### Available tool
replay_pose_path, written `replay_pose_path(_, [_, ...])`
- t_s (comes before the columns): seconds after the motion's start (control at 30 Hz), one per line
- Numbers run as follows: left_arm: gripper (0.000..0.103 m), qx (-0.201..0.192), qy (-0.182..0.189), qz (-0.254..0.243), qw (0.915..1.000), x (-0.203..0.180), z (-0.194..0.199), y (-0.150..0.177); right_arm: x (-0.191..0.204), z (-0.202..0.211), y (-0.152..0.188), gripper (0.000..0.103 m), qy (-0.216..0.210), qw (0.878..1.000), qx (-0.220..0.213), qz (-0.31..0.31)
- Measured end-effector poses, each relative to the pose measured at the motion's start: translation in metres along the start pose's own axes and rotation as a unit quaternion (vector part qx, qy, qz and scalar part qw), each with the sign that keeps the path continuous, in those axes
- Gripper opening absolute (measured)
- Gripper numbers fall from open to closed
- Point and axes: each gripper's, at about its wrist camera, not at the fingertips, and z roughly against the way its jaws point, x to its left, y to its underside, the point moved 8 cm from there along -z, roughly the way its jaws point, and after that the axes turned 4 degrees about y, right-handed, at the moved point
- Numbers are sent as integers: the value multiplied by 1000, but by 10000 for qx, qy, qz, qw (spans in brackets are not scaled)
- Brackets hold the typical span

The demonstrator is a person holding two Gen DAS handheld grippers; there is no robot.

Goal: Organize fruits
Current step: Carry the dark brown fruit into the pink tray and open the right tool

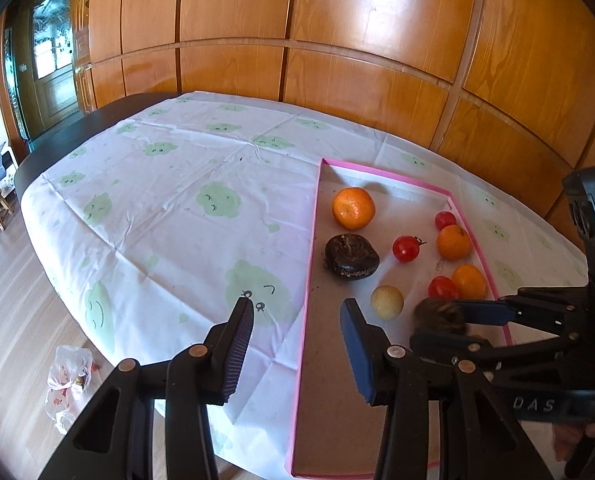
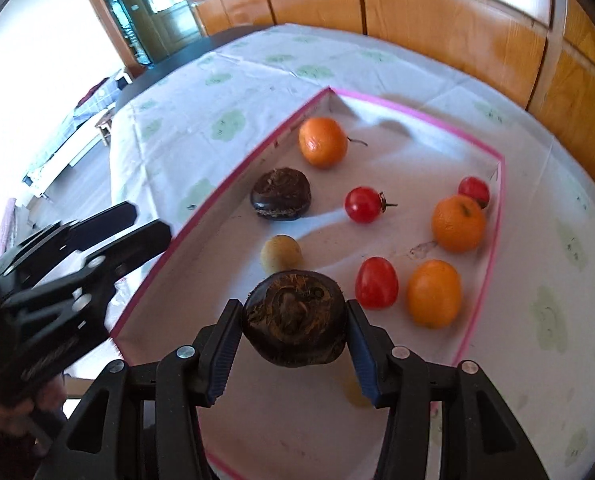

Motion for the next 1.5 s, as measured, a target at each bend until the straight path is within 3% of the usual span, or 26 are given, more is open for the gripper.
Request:
replay_pose_path(0.23, [46, -21, 16, 18, 10000, -1, -1, -1, -1, 25, 18, 51, -142, 9996, -248, 33])
replay_pose_path(0.33, [46, -12, 29, 8, 10000, -3, -2, 0, 3, 27, 33, 32, -140, 9997, -152, 124])
replay_pose_path(0.57, [46, 18, 43, -88, 10000, -10, -2, 2, 5, 9, 33, 27, 28, 9999, -109, 88])
replay_pose_path(0.83, [47, 69, 74, -196, 9998, -18, -3, 6, 3, -3, 7, 27, 239, 9995, -218, -71])
replay_pose_path(1.5, [50, -45, 62, -347, 9994, -28, 8, 8, 6, 3, 19, 27, 363, 9986, -366, -117])
